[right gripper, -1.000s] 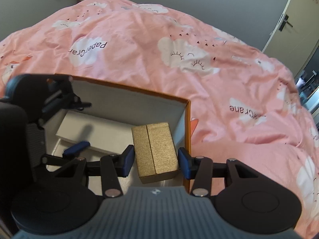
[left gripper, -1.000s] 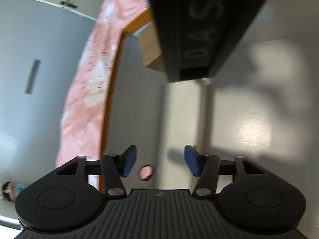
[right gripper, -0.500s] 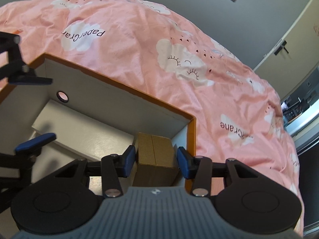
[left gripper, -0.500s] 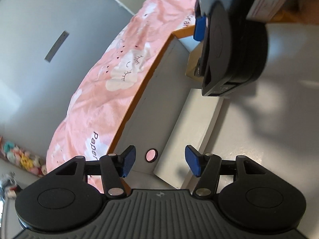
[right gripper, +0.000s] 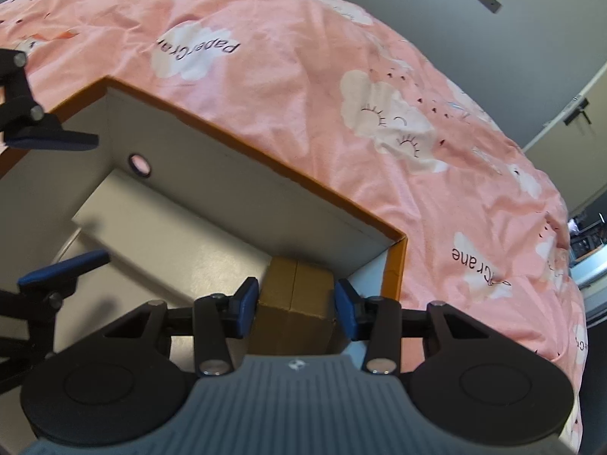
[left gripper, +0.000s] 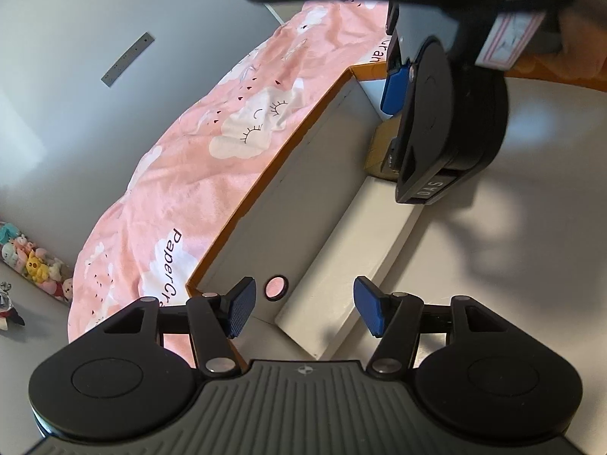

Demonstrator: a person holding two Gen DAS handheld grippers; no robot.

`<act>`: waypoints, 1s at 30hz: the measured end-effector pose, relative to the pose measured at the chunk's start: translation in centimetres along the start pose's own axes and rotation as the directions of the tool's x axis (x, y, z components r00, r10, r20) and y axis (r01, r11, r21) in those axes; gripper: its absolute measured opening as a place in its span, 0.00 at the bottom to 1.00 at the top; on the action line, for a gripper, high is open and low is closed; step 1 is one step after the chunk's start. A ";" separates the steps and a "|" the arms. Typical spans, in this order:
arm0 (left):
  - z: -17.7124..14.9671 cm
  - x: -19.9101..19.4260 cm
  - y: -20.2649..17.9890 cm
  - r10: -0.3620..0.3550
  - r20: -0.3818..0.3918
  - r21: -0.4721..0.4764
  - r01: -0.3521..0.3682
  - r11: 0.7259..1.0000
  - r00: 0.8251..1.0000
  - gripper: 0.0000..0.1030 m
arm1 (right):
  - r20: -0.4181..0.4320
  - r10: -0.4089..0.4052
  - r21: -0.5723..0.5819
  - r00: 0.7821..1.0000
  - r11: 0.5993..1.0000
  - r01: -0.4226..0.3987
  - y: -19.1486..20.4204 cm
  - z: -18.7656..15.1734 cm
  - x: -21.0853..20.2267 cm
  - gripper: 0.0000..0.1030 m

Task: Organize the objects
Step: 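Lower the kraft box into the orange box corner and open the right tool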

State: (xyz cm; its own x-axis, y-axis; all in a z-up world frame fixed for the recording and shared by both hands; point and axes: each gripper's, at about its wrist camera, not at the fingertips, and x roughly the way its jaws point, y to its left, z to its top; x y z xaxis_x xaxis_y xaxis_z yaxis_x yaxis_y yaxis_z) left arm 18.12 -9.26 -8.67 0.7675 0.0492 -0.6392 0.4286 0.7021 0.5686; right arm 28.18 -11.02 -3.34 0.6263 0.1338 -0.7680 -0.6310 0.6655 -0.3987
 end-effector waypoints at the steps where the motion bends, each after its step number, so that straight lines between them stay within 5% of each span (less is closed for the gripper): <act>1: 0.0 0.0 0.0 -0.001 0.000 -0.005 0.001 1.000 1.000 0.68 | -0.004 0.010 -0.009 1.000 1.000 -0.010 0.0 0.0 -0.2 0.44; 8: -0.2 0.0 0.3 0.009 -0.006 -0.053 -0.009 0.999 1.000 0.68 | -0.037 0.085 -0.066 0.996 0.994 -0.087 -0.3 -0.7 -1.7 0.45; 14: -0.2 -0.1 -0.2 0.032 -0.020 -0.030 -0.033 0.999 0.999 0.68 | -0.082 0.161 -0.230 0.983 0.957 -0.176 1.1 -2.0 -3.1 0.42; 20: -0.1 -0.1 -0.3 0.048 -0.025 -0.036 -0.049 0.998 0.999 0.68 | -0.081 0.061 -0.376 0.995 0.923 -0.087 2.3 -3.3 -2.0 0.35; 30: 0.0 0.0 -0.3 0.057 -0.034 -0.027 -0.058 0.998 0.998 0.68 | -0.031 0.015 -0.404 0.999 0.915 -0.026 2.2 -3.0 -0.6 0.31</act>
State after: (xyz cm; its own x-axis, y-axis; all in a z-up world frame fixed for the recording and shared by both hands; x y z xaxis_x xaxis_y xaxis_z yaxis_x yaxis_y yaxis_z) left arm 17.98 -9.47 -8.85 0.7739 0.1137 -0.6230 0.3704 0.7166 0.5910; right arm 25.06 -11.79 -5.28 0.6025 0.1208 -0.7889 -0.7781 0.3087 -0.5470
